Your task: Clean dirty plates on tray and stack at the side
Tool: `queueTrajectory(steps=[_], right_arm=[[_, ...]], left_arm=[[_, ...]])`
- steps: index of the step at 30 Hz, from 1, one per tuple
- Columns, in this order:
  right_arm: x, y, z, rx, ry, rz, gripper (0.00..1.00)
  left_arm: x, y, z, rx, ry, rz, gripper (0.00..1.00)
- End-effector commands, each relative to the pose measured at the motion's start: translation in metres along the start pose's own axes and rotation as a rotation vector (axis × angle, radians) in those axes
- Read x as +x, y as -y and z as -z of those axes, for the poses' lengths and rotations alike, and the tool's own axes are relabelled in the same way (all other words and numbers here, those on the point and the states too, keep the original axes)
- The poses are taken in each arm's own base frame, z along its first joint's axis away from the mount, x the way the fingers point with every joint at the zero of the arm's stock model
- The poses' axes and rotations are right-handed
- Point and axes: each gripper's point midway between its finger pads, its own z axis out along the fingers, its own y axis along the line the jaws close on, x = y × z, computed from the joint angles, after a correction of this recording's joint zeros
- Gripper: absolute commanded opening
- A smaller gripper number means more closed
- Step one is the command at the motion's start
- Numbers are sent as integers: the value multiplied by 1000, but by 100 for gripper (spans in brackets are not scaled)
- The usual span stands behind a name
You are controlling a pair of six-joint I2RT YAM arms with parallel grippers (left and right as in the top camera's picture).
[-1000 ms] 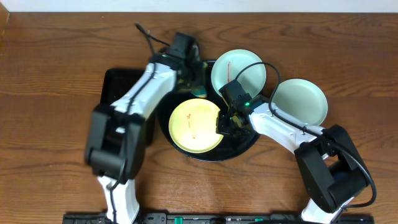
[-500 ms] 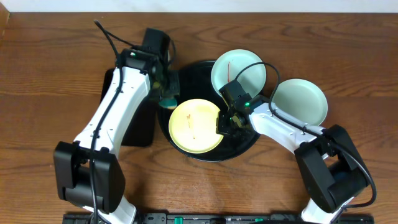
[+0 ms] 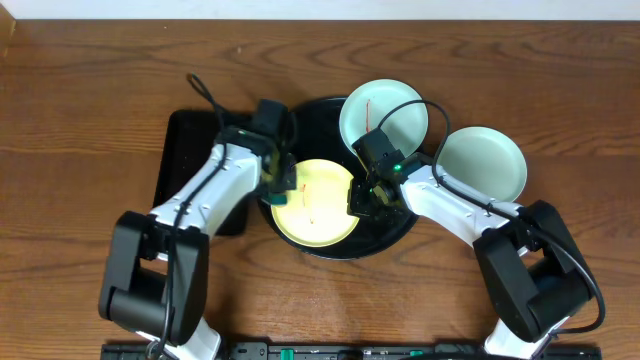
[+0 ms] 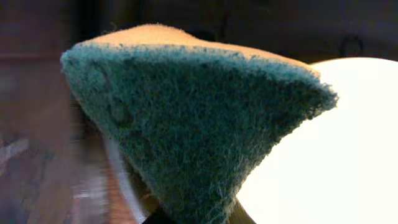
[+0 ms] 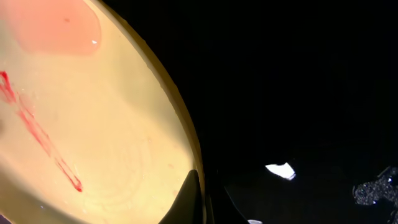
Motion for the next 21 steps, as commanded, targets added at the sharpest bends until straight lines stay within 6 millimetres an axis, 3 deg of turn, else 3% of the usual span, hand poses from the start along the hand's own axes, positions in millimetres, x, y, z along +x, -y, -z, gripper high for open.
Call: queueTrajectory(steps=[1,5,13,15,21], right_arm=[[1,2,-5,10,-11,10,1],[1,2,-5,11,-12,10,1],[1,3,-5,12,-14,17,1],[1,3,-5,12,-14,17,1],[1,2,-5,11,-13,18,1]], left_arm=[[6,23,-4,12,22,-52,8],[10,35,-13,16,12,12,7],[36,27,-39,-36,-114,182,7],[45,36,-37,11,-162,180,8],[70,89,-23,324,-302,-24,7]])
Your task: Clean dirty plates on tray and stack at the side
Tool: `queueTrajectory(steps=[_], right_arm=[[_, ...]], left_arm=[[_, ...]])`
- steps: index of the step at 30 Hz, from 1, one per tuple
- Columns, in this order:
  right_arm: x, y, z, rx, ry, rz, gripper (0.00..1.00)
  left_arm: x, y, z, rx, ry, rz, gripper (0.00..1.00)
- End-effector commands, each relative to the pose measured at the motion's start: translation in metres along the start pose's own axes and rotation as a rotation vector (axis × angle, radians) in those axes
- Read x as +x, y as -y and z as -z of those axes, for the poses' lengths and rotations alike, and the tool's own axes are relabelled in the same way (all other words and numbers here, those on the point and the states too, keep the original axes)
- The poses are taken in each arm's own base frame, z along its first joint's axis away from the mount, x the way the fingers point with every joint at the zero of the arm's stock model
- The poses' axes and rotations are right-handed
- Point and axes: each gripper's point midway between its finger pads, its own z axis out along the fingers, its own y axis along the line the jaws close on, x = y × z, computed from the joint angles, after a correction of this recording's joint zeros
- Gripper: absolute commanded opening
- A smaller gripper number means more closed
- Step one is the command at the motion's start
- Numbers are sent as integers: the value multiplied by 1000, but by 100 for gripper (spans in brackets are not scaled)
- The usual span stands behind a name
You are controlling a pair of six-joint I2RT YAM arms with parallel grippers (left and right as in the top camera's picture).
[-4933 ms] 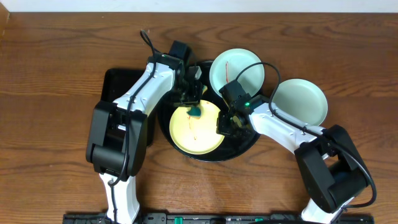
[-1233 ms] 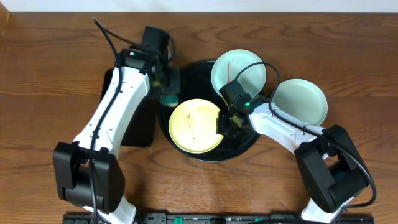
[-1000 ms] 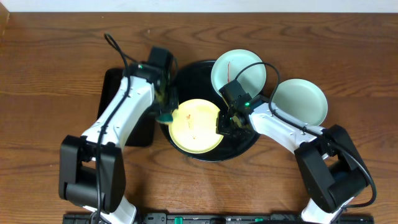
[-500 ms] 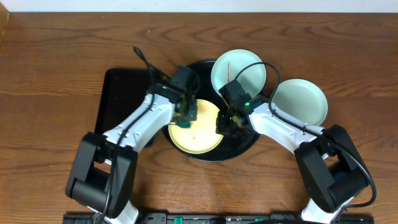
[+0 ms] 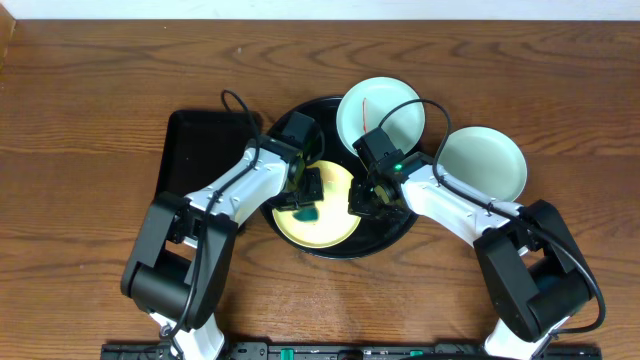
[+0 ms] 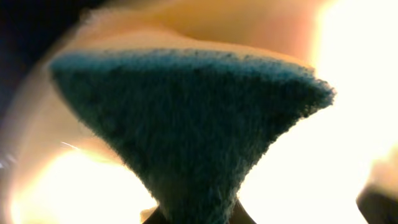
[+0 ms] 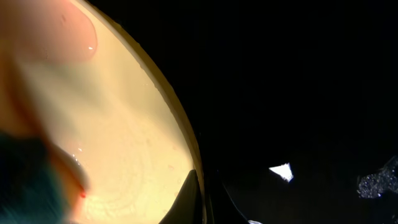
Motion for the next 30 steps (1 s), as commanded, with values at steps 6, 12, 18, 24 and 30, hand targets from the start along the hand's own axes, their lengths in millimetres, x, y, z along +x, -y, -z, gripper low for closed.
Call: queueTrajectory(steps=[6,12,18,24,30], right_arm=[[3,1,-6,6,-18,15,1],[3,1,-6,6,-18,15,1],[3,1,-6,6,-17,15,1],[3,1,-6,7,-18,15,1],[3,1,-6,7,-18,15,1]], left_arm=[[33,40,-5,206,-139,-156,7],[-11,15,-9,37,60,-155,7],[-62,-37,8,-293,343,-30,8],[-59,-46,10,-339,342,2,7],[-3,-6,-9,-69,36,-121,7]])
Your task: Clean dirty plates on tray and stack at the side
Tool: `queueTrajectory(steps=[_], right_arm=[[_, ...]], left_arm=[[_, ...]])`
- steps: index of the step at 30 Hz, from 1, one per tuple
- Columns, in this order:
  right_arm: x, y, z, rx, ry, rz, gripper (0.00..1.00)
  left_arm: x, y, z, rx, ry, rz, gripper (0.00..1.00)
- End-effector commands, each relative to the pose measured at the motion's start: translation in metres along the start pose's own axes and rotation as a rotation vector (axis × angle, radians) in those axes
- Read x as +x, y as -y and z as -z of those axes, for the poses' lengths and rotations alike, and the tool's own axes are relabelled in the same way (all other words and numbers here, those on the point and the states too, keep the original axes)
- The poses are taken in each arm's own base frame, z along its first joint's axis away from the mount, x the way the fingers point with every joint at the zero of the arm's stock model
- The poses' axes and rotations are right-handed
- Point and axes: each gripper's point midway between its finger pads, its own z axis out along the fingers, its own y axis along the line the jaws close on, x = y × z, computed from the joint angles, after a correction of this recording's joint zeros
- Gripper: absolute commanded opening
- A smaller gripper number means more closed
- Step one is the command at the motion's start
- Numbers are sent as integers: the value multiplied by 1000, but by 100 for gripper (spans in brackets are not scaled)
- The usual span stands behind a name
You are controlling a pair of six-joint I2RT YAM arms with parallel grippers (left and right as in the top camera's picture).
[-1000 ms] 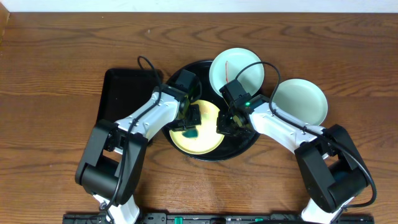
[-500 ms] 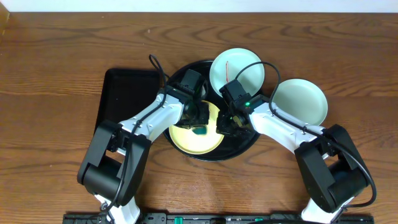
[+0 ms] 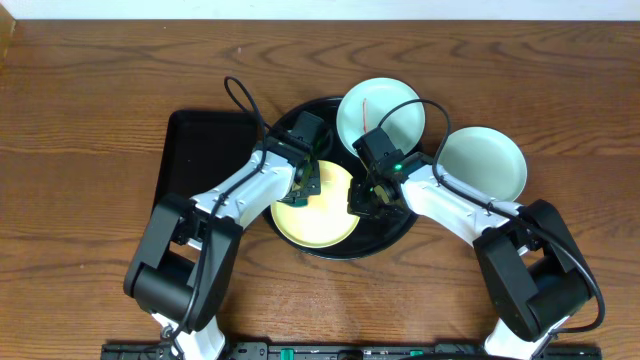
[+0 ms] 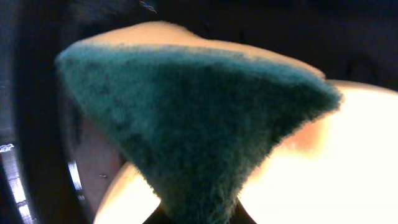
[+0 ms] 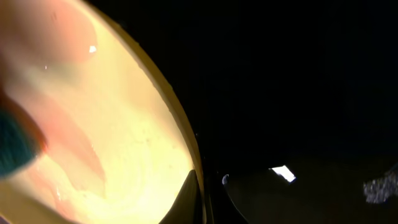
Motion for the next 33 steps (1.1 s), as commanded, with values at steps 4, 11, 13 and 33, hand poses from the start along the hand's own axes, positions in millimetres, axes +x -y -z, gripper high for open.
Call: queueTrajectory(steps=[4,11,13,33], right_arm=[[3,3,-5,17,-15,13,1],[3,3,-5,16,-15,13,1],[3,3,-5,16,-15,13,1],[2,2,-5,15,-12,15,1]], left_arm=[[69,63,20,473,-323,-249,7],[69,75,26,561,-306,-326,8],[60,71,20,516,-264,-324,7],[-66,-38,41,-106,143,11,7]])
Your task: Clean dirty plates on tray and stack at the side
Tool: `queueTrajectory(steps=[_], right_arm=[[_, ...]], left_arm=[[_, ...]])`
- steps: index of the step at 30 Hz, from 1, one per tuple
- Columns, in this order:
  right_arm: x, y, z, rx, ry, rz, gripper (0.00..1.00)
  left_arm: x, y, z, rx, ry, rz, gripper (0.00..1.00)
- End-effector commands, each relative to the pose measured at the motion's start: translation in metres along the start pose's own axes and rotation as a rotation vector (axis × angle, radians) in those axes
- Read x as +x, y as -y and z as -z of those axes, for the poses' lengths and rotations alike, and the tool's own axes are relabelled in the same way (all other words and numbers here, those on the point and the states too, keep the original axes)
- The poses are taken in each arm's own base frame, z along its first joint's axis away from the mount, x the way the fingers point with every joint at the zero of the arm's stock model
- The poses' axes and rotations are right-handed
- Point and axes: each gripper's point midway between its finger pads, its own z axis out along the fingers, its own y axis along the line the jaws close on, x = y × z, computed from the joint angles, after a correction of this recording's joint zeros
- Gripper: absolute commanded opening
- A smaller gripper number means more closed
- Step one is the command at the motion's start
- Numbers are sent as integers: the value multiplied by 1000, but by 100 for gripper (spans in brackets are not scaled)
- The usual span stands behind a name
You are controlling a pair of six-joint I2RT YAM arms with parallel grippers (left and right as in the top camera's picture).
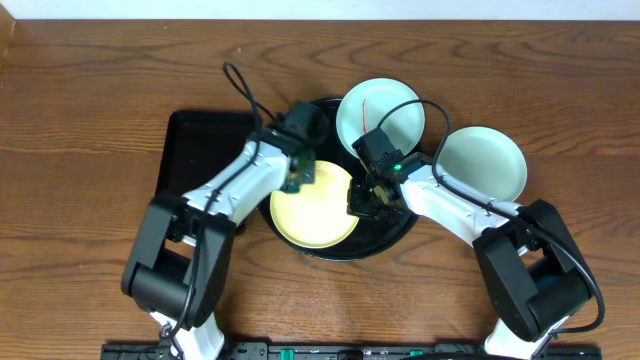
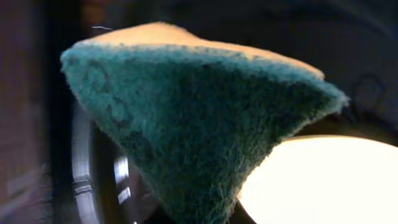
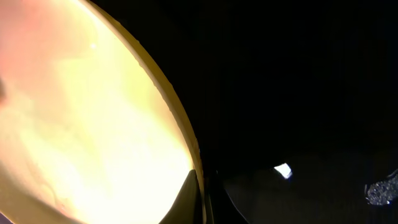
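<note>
A yellow plate (image 1: 312, 208) lies in the round black tray (image 1: 400, 232); no red streak shows on it in the overhead or right wrist view (image 3: 81, 118). My right gripper (image 1: 362, 200) is shut on the plate's right rim (image 3: 194, 163). My left gripper (image 1: 298, 176) is shut on a green and yellow sponge (image 2: 199, 118), held at the plate's upper left edge. A pale green plate (image 1: 380, 112) with a red streak rests on the tray's far side. Another pale green plate (image 1: 482, 164) sits on the table to the right.
A black rectangular tray (image 1: 200, 160) lies left of the round one, under the left arm. The wooden table (image 1: 90, 120) stretches all round. A dark rail (image 1: 320, 350) runs along the front edge.
The sponge has shifted from the plate's upper left area to its upper left edge, over the tray. The pink smear seen on the plate is fainter. The right gripper has not moved.
The yellow plate bore red streaks, with the sponge held at its left rim and the right gripper shut on its right rim. Then the sponge lay on the plate's middle left, then at its upper left with a pink smear. Now the plate shows no red streak.
</note>
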Motion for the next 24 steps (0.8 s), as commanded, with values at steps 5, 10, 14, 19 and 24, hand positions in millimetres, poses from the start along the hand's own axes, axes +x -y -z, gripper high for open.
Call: queueTrajectory(steps=[5,10,14,19,24], right_arm=[[0,2,-5,14,-6,22,1],[-9,-1,-5,8,36,30,1],[-18,-3,-4,4,74,33,1],[-19,-6,-4,-9,79,40,1],[-25,-17,20,-34,127,149,1]], left_arm=[[-45,-51,62,-68,83,129,8],[-50,-76,92,16,81,226,7],[-51,-104,101,29,81,307,7],[-47,-137,97,-6,58,386,8],[-47,-149,96,-16,57,414,8]])
